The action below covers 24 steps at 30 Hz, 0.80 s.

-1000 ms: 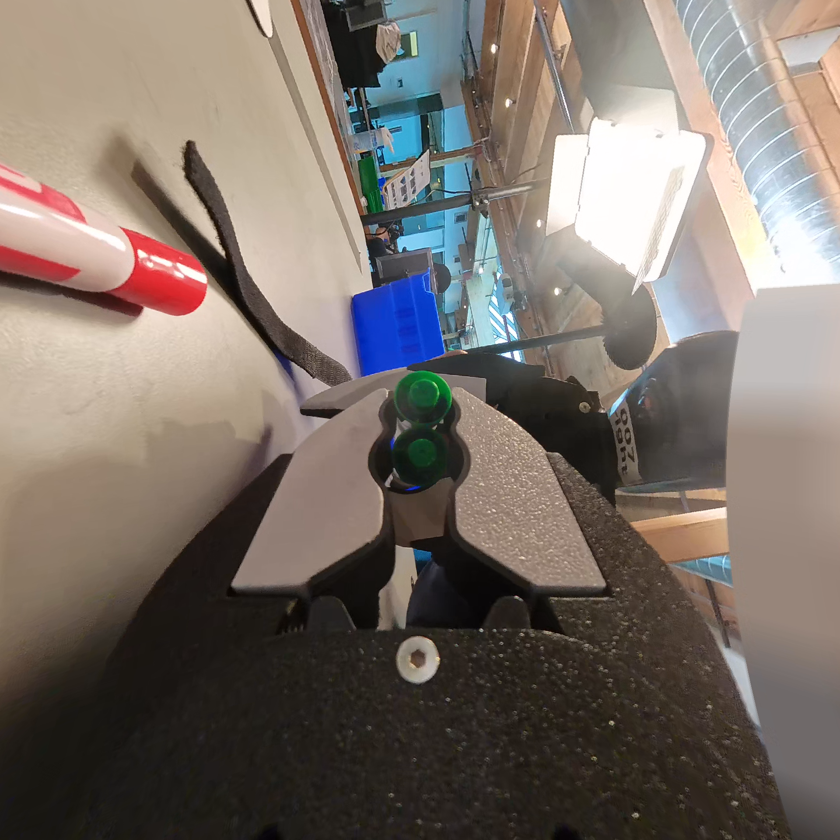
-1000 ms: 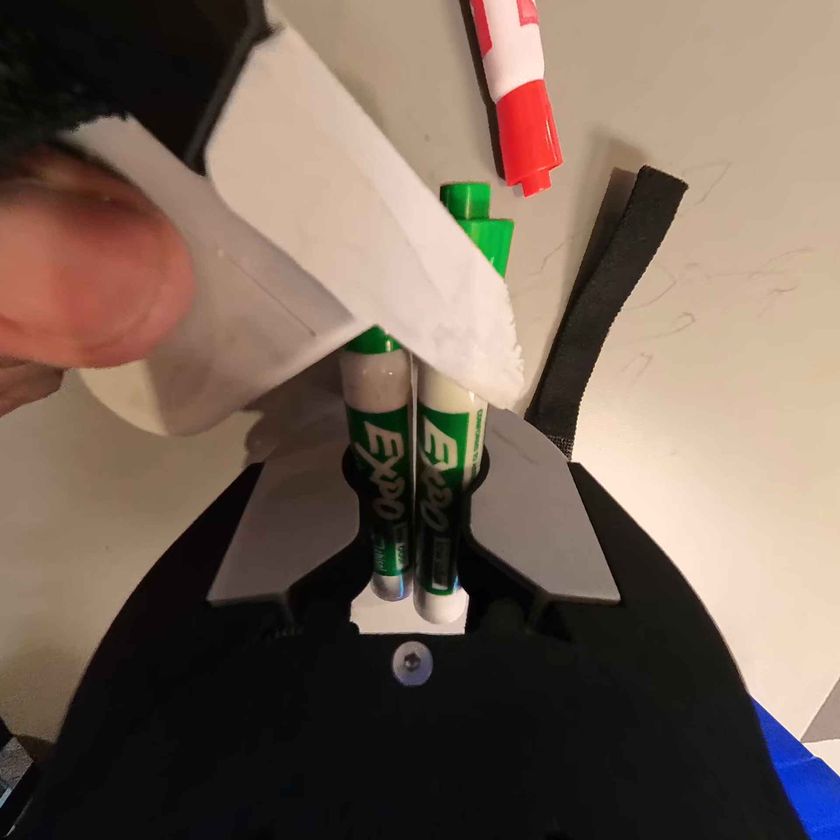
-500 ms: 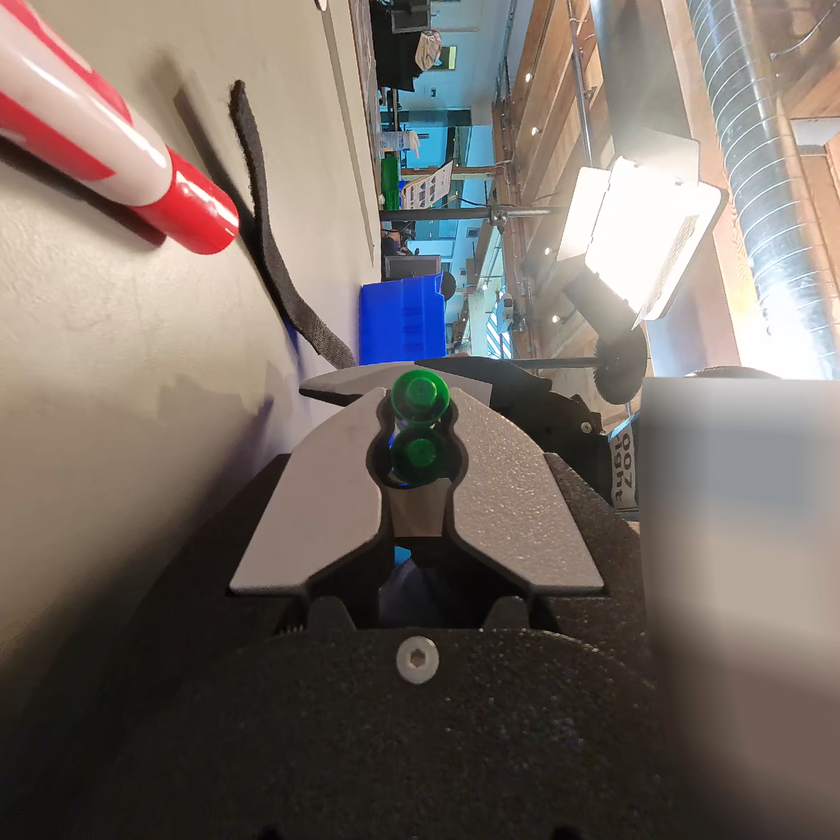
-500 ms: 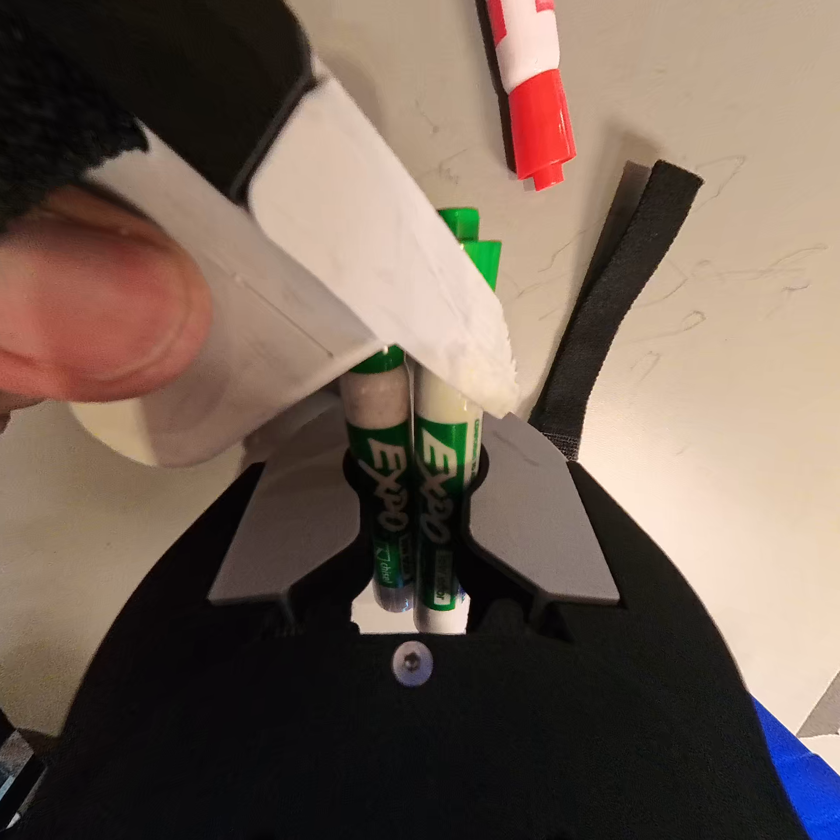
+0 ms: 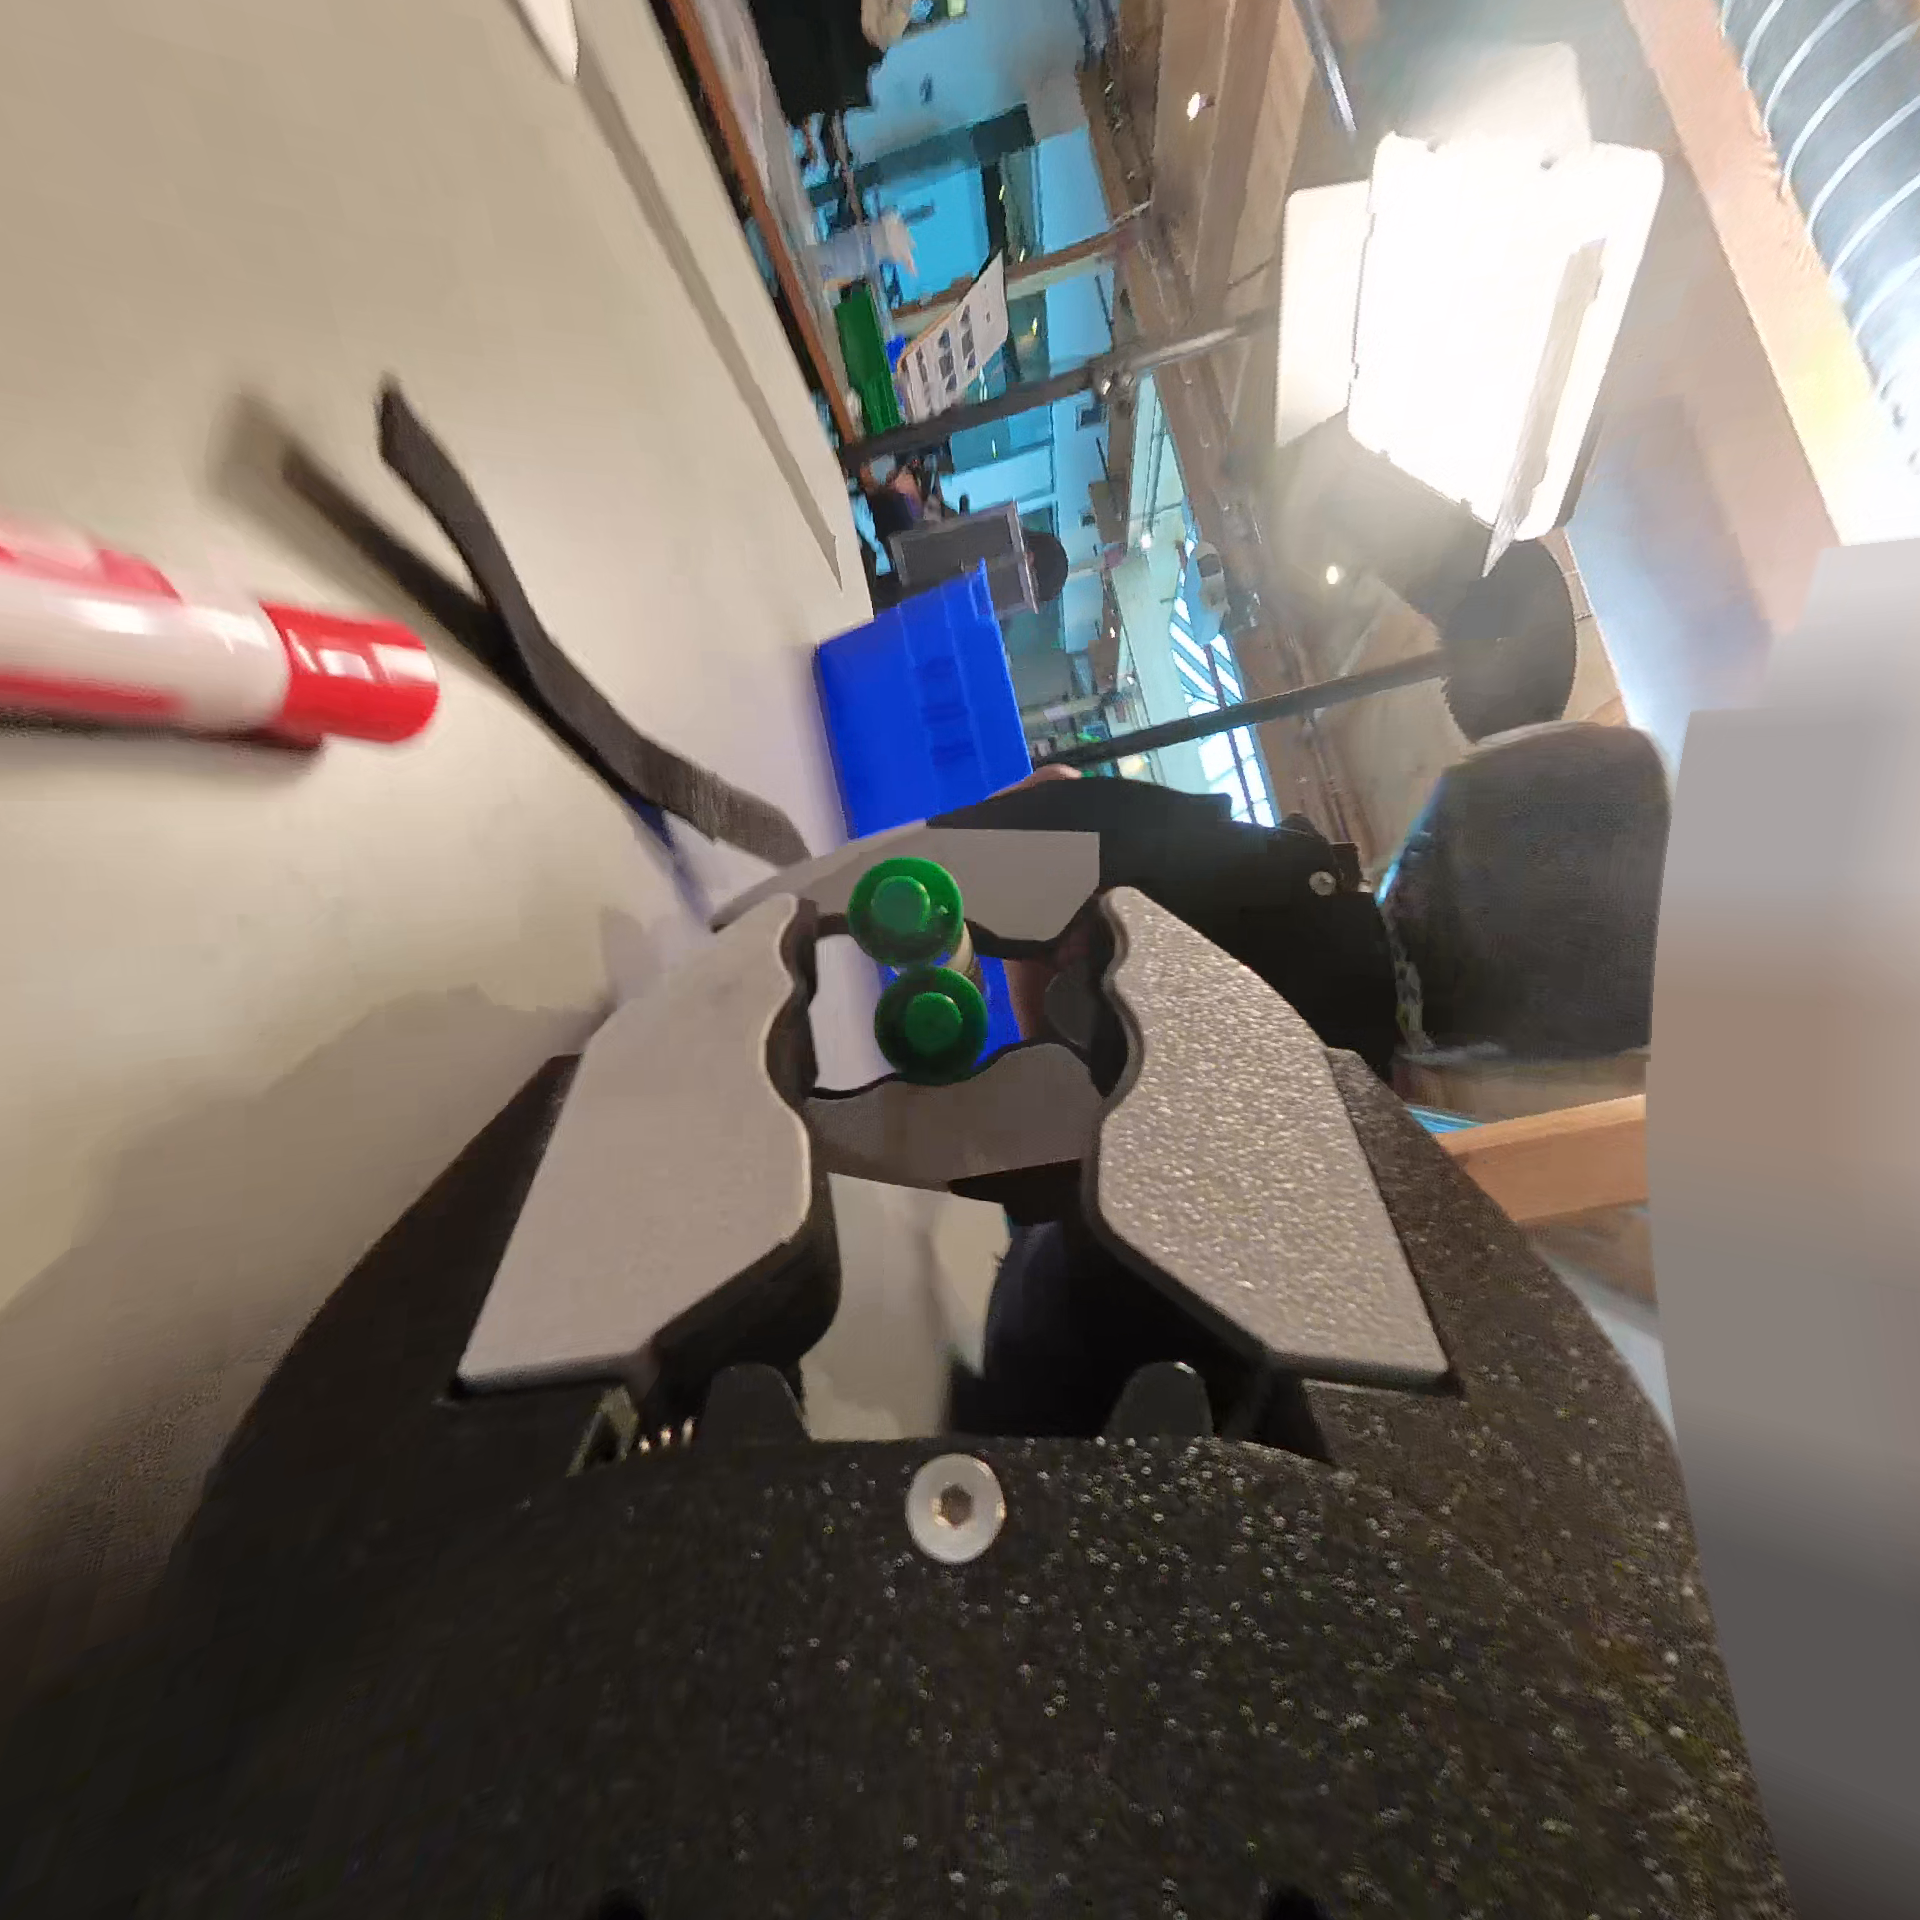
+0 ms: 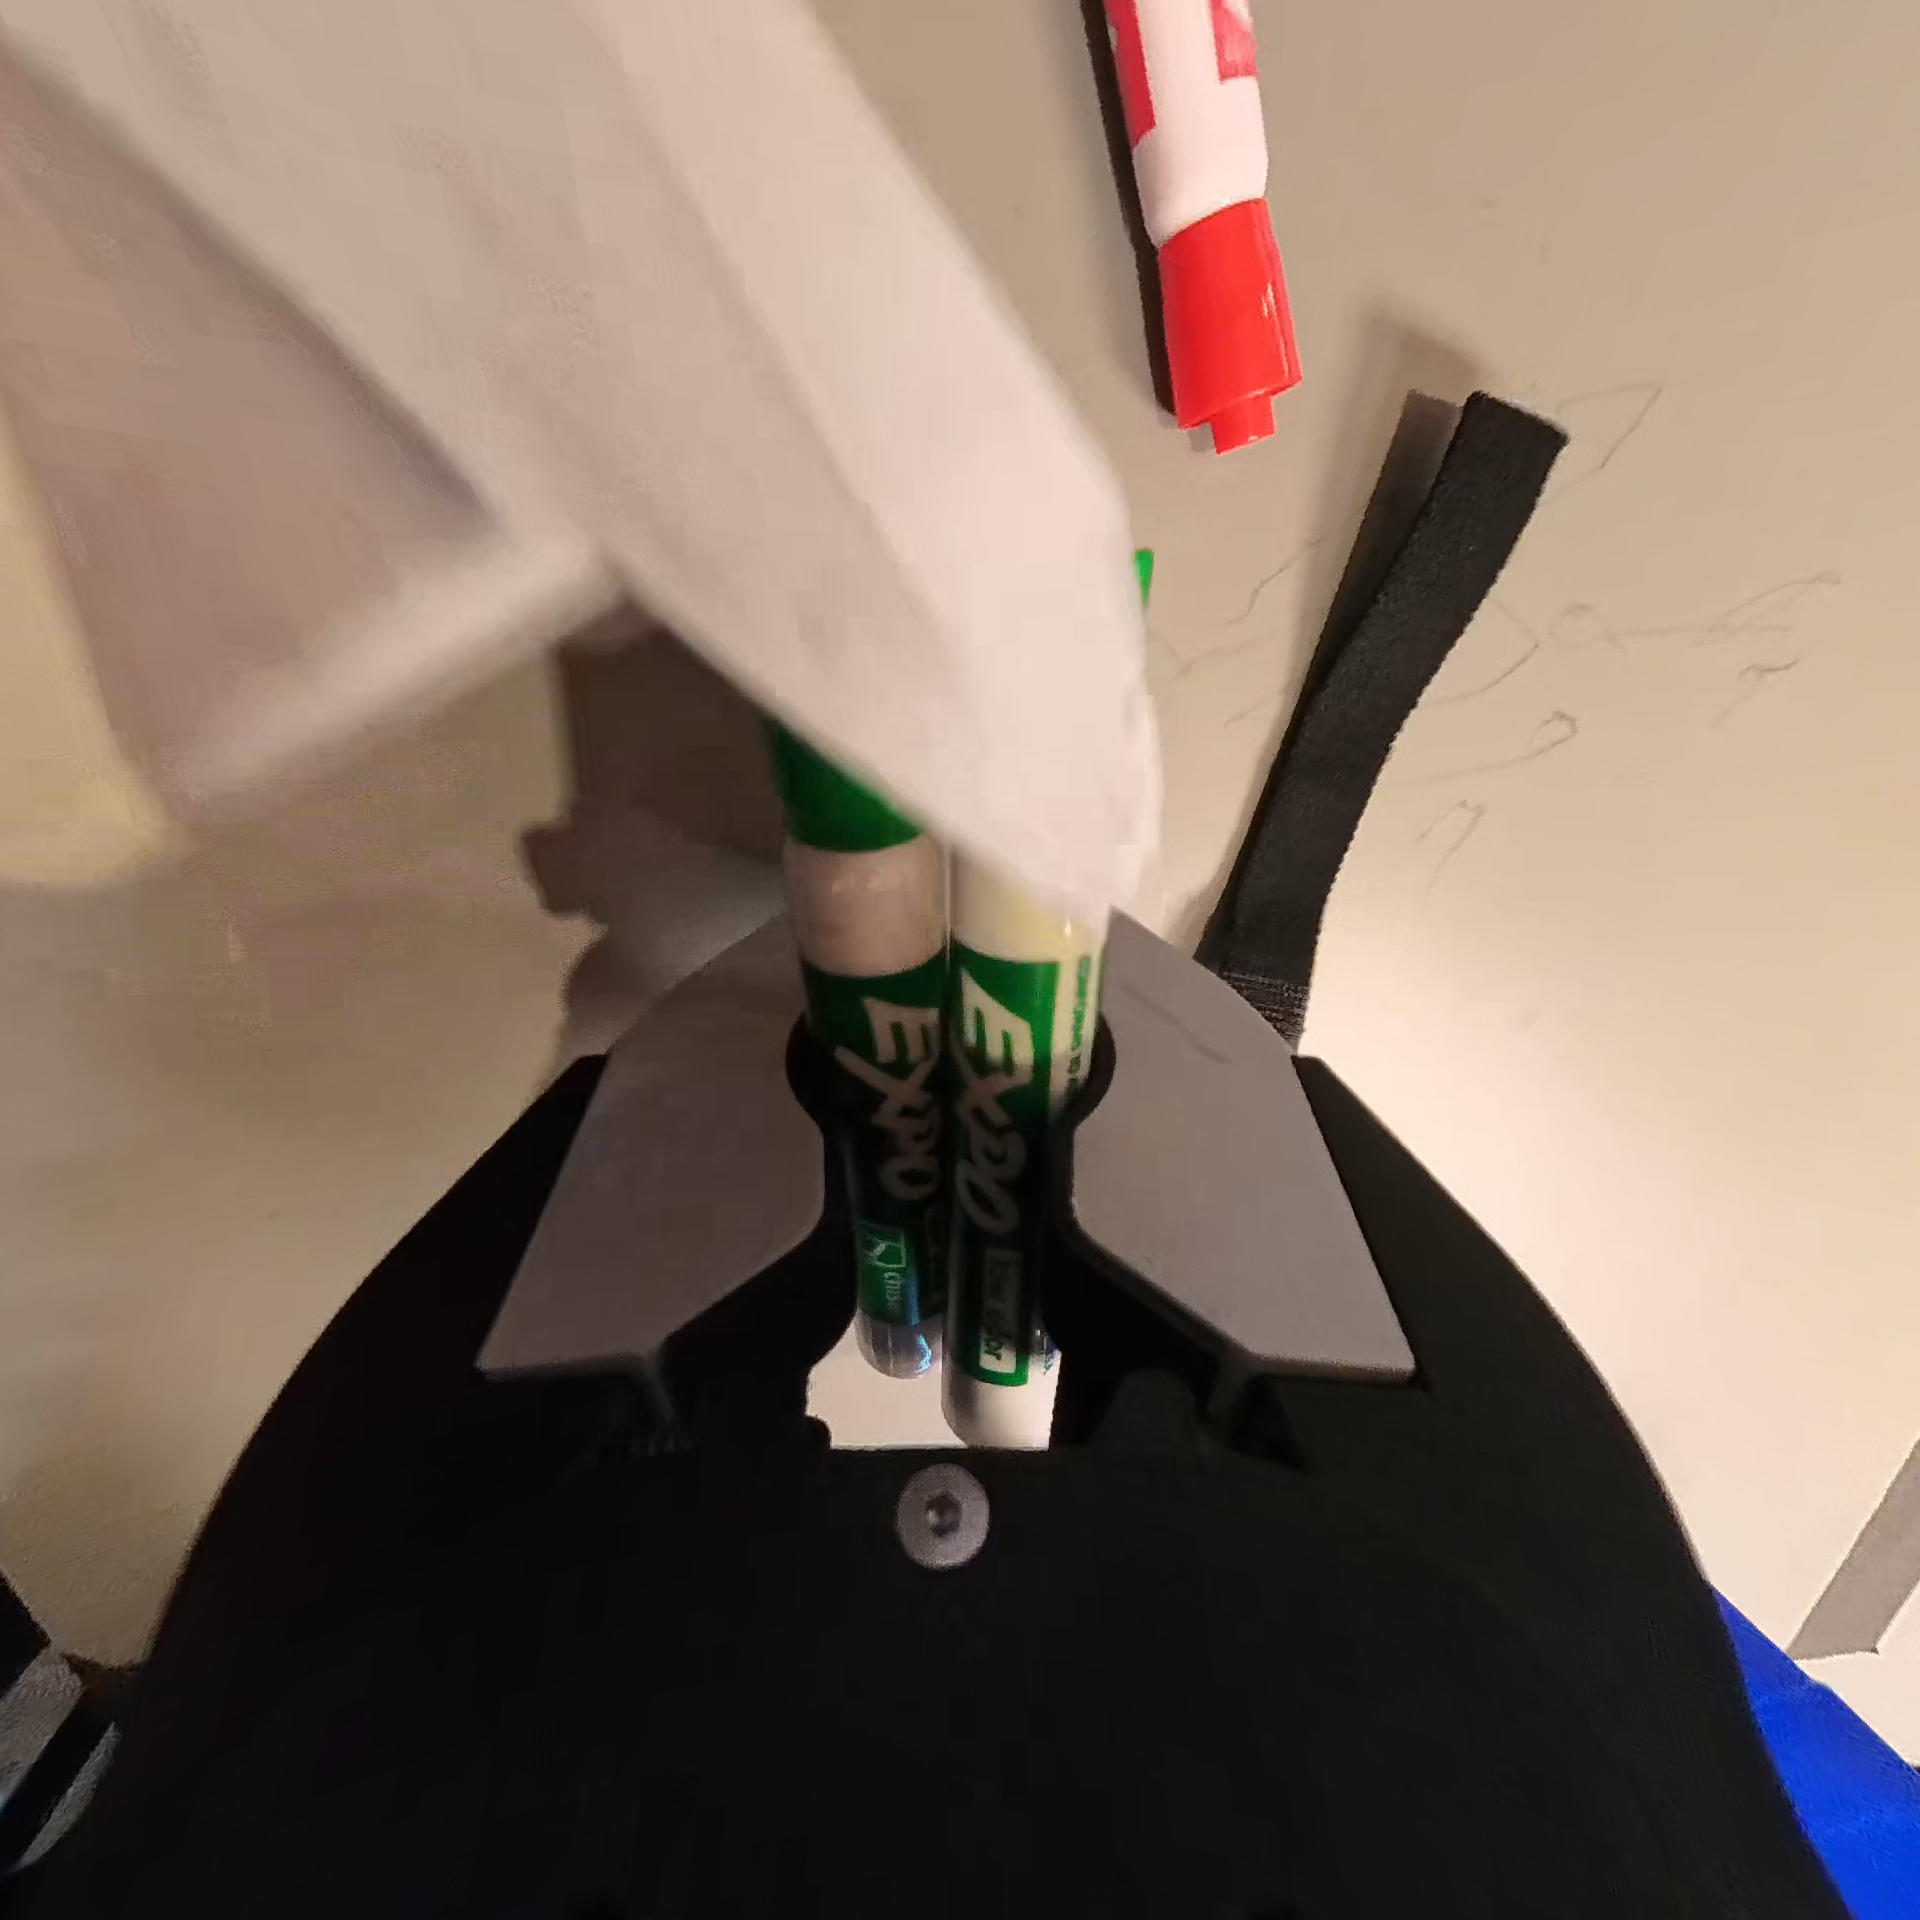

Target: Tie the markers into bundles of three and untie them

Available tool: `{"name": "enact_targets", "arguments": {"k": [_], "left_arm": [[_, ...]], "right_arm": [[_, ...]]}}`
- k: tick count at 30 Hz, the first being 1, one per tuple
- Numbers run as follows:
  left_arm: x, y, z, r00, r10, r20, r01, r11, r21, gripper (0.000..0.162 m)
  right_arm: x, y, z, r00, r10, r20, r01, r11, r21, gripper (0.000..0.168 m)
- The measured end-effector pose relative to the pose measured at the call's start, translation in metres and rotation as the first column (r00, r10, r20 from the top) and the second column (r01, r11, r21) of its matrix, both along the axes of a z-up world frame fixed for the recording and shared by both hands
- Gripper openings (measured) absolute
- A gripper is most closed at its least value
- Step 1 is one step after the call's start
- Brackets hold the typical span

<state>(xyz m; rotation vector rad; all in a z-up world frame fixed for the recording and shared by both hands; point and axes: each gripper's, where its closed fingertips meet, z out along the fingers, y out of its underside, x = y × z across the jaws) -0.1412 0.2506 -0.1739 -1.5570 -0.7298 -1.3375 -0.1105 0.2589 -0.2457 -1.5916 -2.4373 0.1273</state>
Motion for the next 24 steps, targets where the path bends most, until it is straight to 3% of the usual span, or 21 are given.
{"name": "enact_targets", "arguments": {"k": [4, 7, 11, 13, 15, 18, 22, 24], "left_arm": [[-0.053, -0.017, 0.03, 0.948, 0.153, -0.278, -0.099, 0.975, 0.199, 0.061], [-0.091, -0.019, 0.041, 0.804, 0.224, -0.551, -0.071, 0.956, 0.286, 0.075], [-0.111, -0.007, 0.04, 0.557, 0.152, -0.817, 0.1, 0.964, 0.248, 0.087], [-0.104, 0.0, 0.028, 0.418, 0.024, -0.908, 0.249, 0.958, 0.14, 0.081], [-0.089, 0.003, 0.004, 0.253, -0.165, -0.953, 0.418, 0.907, -0.046, 0.071], [-0.076, 0.006, -0.036, -0.018, -0.399, -0.917, 0.545, 0.765, -0.344, 0.062], [-0.076, 0.01, -0.072, -0.252, -0.571, -0.782, 0.539, 0.588, -0.603, 0.044], [-0.085, 0.009, -0.081, -0.299, -0.626, -0.72, 0.477, 0.555, -0.681, 0.043]], "right_arm": [[-0.001, 0.001, 0.012, 0.999, -0.005, -0.038, 0.004, 1.0, -0.018, 0.04], [-0.004, 0.006, 0.016, 0.998, -0.023, -0.053, 0.023, 1.0, -0.014, 0.04], [-0.007, 0.008, 0.021, 0.997, -0.034, -0.071, 0.033, 0.999, -0.015, 0.04], [-0.008, 0.008, 0.021, 0.997, -0.033, -0.073, 0.032, 0.999, -0.023, 0.04], [-0.008, 0.011, 0.019, 0.997, -0.038, -0.067, 0.036, 0.999, -0.028, 0.041], [-0.006, 0.014, 0.013, 0.997, -0.047, -0.054, 0.045, 0.998, -0.034, 0.041], [-0.005, 0.019, 0.01, 0.997, -0.057, -0.046, 0.055, 0.998, -0.044, 0.04], [-0.003, 0.021, 0.008, 0.997, -0.062, -0.041, 0.06, 0.997, -0.042, 0.041]]}}
